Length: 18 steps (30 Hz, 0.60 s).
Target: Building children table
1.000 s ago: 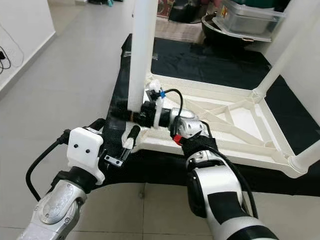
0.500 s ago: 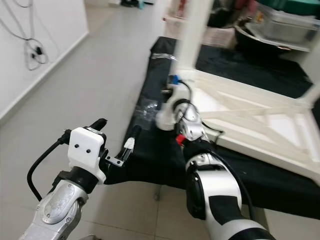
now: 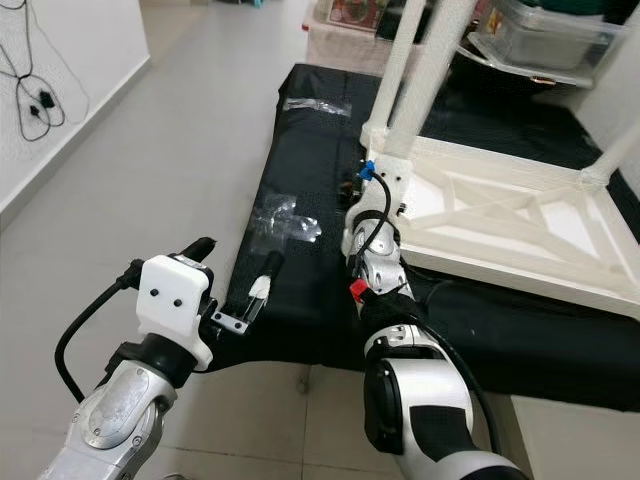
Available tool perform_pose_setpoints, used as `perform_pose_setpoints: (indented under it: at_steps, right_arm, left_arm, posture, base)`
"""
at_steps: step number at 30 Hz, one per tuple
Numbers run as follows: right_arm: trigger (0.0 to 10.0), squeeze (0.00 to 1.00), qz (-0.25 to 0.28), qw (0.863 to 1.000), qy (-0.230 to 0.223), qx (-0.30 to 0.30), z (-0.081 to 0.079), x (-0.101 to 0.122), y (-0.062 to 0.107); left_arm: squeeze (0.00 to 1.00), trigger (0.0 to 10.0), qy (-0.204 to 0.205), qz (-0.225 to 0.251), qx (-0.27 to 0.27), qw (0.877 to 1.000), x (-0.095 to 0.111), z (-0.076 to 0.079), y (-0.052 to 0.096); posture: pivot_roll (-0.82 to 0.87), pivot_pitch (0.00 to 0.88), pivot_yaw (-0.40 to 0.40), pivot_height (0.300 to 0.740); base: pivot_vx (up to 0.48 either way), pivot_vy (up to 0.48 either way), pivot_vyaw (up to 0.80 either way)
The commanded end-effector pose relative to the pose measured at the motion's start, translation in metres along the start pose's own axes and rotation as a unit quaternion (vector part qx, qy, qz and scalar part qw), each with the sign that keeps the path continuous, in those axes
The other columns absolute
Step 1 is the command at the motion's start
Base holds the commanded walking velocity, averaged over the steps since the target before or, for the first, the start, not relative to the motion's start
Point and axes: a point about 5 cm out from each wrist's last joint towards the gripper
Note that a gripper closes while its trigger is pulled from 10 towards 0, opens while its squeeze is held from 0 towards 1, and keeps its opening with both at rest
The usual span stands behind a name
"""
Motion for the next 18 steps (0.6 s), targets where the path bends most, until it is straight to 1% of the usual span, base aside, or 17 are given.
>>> perform_pose_setpoints:
  at_steps: [1,2,3,5,6,7,8,9,10,11,12,13,14,15,16,17,18]
  right_arm:
    - [10.0,0.0,-0.004,0.992,-0.024,0.125,-0.027,0.011,-0.004]
    - [10.0,0.0,-0.004,0.992,-0.024,0.125,-0.027,0.011,-0.004]
    - [10.0,0.0,-0.028,0.976,-0.037,0.213,-0.035,0.013,-0.002]
    - [10.0,0.0,-0.028,0.976,-0.037,0.213,-0.035,0.013,-0.002]
    - [10.0,0.0,-0.055,0.948,-0.056,0.309,-0.04,0.015,0.003]
    - [10.0,0.0,-0.089,0.912,-0.061,0.395,-0.041,0.015,0.011]
    - [10.0,0.0,-0.089,0.912,-0.061,0.395,-0.041,0.015,0.011]
    - [10.0,0.0,-0.12,0.878,-0.056,0.459,-0.039,0.015,0.017]
    - [10.0,0.0,-0.12,0.878,-0.056,0.459,-0.039,0.015,0.017]
    - [10.0,0.0,-0.144,0.849,-0.053,0.506,-0.036,0.014,0.022]
    - [10.0,0.0,-0.168,0.821,-0.04,0.545,-0.034,0.011,0.027]
    - [10.0,0.0,-0.186,0.803,-0.036,0.566,-0.035,0.008,0.029]
    - [10.0,0.0,-0.186,0.803,-0.036,0.566,-0.035,0.008,0.029]
    - [10.0,0.0,-0.197,0.791,-0.034,0.578,-0.036,0.006,0.03]
    - [10.0,0.0,-0.197,0.791,-0.034,0.578,-0.036,0.006,0.03]
    - [10.0,0.0,-0.206,0.778,-0.034,0.593,-0.04,0.003,0.03]
    - [10.0,0.0,-0.206,0.778,-0.034,0.593,-0.04,0.003,0.03]
  left_arm:
    - [0.0,10.0,-0.002,-0.003,-0.002,1.0,-0.001,0.001,0.002]
    - [0.0,10.0,-0.002,-0.003,-0.002,1.0,-0.001,0.001,0.002]
    - [0.0,10.0,-0.003,-0.004,-0.002,1.0,-0.002,0.001,0.002]
    - [0.0,10.0,-0.003,-0.004,-0.002,1.0,-0.002,0.001,0.002]
    - [0.0,10.0,-0.003,-0.004,-0.001,1.0,-0.002,0.001,0.002]
    - [0.0,10.0,-0.003,-0.004,-0.001,1.0,-0.002,0.001,0.002]
    - [0.0,10.0,-0.003,-0.004,-0.001,1.0,-0.002,0.001,0.002]
    - [0.0,10.0,-0.003,-0.004,-0.002,1.0,-0.002,0.002,0.002]
    - [0.0,10.0,-0.003,-0.004,-0.002,1.0,-0.002,0.002,0.002]
    - [0.0,10.0,-0.003,-0.003,-0.002,1.0,-0.002,0.002,0.002]
    - [0.0,10.0,-0.003,-0.003,-0.001,1.0,-0.002,0.002,0.002]
    - [0.0,10.0,-0.003,-0.002,0.0,1.0,-0.001,0.001,0.002]
    - [0.0,10.0,-0.003,-0.002,0.0,1.0,-0.001,0.001,0.002]
    - [0.0,10.0,-0.003,-0.002,0.001,1.0,-0.001,0.001,0.002]
    - [0.0,10.0,-0.003,-0.002,0.001,1.0,-0.001,0.001,0.002]
    - [0.0,10.0,-0.002,-0.002,0.001,1.0,-0.001,0.001,0.002]
    - [0.0,10.0,-0.002,-0.002,0.001,1.0,-0.001,0.001,0.002]
  posture:
    - [0.14,0.091,-0.129,0.74]
    - [0.14,0.091,-0.129,0.74]
    - [0.14,0.089,-0.129,0.74]
    - [0.14,0.089,-0.129,0.74]
    - [0.14,0.085,-0.13,0.74]
    - [0.15,0.083,-0.132,0.74]
    - [0.15,0.083,-0.132,0.74]
    - [0.15,0.081,-0.137,0.74]
    - [0.15,0.081,-0.137,0.74]
    - [0.15,0.081,-0.137,0.74]
    - [0.15,0.082,-0.14,0.74]
    - [0.15,0.086,-0.143,0.74]
    - [0.15,0.086,-0.143,0.74]
    - [0.15,0.086,-0.143,0.74]
    - [0.15,0.086,-0.143,0.74]
    - [0.16,0.087,-0.143,0.74]
    - [0.16,0.087,-0.143,0.74]
  base:
    - [0.0,0.0,0.0]
    - [0.0,0.0,0.0]
    - [0.0,0.0,0.0]
    - [0.0,0.0,0.0]
    - [0.0,0.0,0.0]
    - [0.0,0.0,0.0]
    - [0.0,0.0,0.0]
    - [0.0,0.0,0.0]
    - [0.0,0.0,0.0]
    - [0.0,0.0,0.0]
    - [0.0,0.0,0.0]
    - [0.0,0.0,0.0]
    - [0.0,0.0,0.0]
    - [0.0,0.0,0.0]
    - [0.0,0.0,0.0]
    - [0.0,0.0,0.0]
    - [0.0,0.0,0.0]
Point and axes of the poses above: a point about 5 cm out from each wrist's last joint towards the gripper, its own y axis pointing back from the gripper into the wrist, its own x axis along the axis of the wrist's last joint, z = x × y, and after that the axes turned 7 degrees about -y, right-handed
